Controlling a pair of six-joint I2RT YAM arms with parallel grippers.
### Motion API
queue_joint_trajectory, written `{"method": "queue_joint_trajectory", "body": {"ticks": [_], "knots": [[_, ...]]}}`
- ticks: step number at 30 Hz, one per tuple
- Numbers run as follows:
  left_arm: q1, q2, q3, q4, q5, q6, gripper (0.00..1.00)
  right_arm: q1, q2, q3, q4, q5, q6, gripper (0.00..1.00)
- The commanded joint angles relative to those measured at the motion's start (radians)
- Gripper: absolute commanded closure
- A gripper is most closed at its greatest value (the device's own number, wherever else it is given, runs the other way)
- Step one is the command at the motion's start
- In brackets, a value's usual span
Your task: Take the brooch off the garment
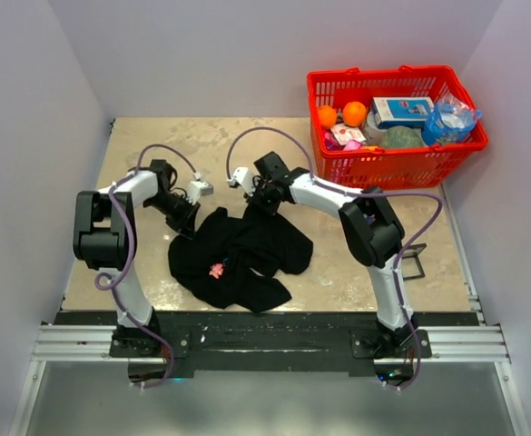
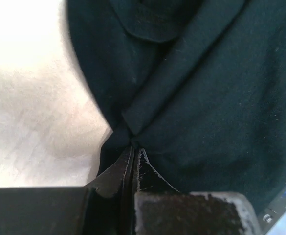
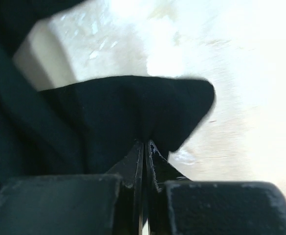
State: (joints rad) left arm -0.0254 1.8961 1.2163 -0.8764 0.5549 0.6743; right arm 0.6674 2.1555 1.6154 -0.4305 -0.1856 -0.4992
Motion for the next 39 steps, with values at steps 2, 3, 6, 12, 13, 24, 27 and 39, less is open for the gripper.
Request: {"method": "queue_joint_trajectory", "body": {"ticks": [2,3,6,12,13,24,27,39], "knots": [[0.107,-0.064,0.263,-0.033,0.149,-0.073,1.00,-0.025,-0.037,0.214,0.065,0.020,0.020,1.00],[0.119,-0.081,0.323,-0.024,0.155,-0.125,1.00,-0.037,-0.060,0.251,0.068,0.012,0.033,1.00],[0.136,-0.129,0.558,0.002,0.151,-0.183,1.00,-0.066,-0.117,0.371,0.087,-0.012,0.040,1.00],[0.137,-0.219,0.792,0.149,0.054,-0.235,1.00,-0.136,-0.226,0.411,0.240,0.047,0.129,1.00],[0.136,-0.238,0.796,0.174,0.037,-0.239,1.00,-0.144,-0.255,0.400,0.277,0.060,0.143,1.00],[0.136,-0.538,0.674,0.371,-0.236,-0.134,1.00,-0.172,-0.459,0.305,0.352,0.078,0.251,1.00],[0.134,-0.627,0.580,0.476,-0.332,-0.078,1.00,-0.170,-0.500,0.294,0.349,0.093,0.258,1.00],[0.090,-0.674,0.321,0.441,-0.248,-0.174,0.38,-0.172,-0.737,-0.041,0.226,0.152,0.281,1.00]]}}
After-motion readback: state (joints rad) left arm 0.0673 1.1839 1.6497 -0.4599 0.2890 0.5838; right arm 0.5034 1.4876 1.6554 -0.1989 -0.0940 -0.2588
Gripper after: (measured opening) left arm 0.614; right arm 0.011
